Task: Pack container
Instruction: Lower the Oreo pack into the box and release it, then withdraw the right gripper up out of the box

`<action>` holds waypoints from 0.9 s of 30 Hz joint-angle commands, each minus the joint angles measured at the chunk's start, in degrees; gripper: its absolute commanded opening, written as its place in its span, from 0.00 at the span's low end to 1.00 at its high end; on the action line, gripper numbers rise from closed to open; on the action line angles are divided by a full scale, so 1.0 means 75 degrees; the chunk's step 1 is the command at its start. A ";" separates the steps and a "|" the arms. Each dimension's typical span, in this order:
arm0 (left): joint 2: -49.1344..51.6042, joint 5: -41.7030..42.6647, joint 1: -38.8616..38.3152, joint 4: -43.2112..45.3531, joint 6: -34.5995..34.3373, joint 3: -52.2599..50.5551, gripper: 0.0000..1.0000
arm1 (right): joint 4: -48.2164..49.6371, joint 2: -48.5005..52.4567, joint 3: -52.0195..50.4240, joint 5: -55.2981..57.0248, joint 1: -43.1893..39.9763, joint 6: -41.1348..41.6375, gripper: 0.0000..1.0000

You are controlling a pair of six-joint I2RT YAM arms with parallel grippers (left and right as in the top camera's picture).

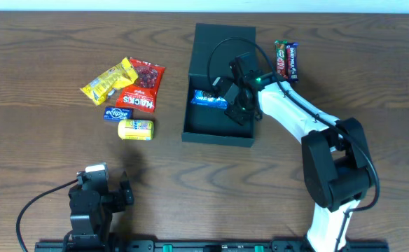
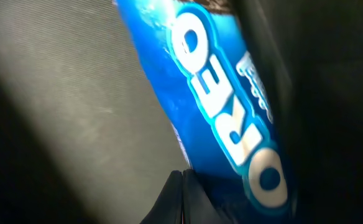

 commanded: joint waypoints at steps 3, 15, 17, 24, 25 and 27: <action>-0.0050 -0.0023 0.0047 -0.0050 -0.0082 -0.0111 0.95 | 0.0017 0.0093 0.0035 0.0527 0.0026 -0.0291 0.02; -0.0050 -0.0023 0.0047 -0.0050 -0.0082 -0.0111 0.96 | 0.0017 -0.0067 0.0067 0.0662 0.0306 -0.0067 0.01; -0.0050 -0.0023 0.0047 -0.0050 -0.0082 -0.0111 0.96 | 0.0009 -0.0303 0.0154 0.0664 0.0391 0.0210 0.01; -0.0050 -0.0023 0.0047 -0.0050 -0.0082 -0.0111 0.95 | 0.0055 -0.1868 0.0434 0.0259 0.0469 0.0871 0.02; -0.0050 -0.0023 0.0047 -0.0050 -0.0082 -0.0111 0.96 | 0.0093 -0.2092 0.0437 0.0172 0.0443 0.0912 0.02; -0.0050 -0.0023 0.0047 -0.0050 -0.0082 -0.0111 0.95 | 0.0166 -0.2506 0.0434 0.0020 0.0358 0.1169 0.02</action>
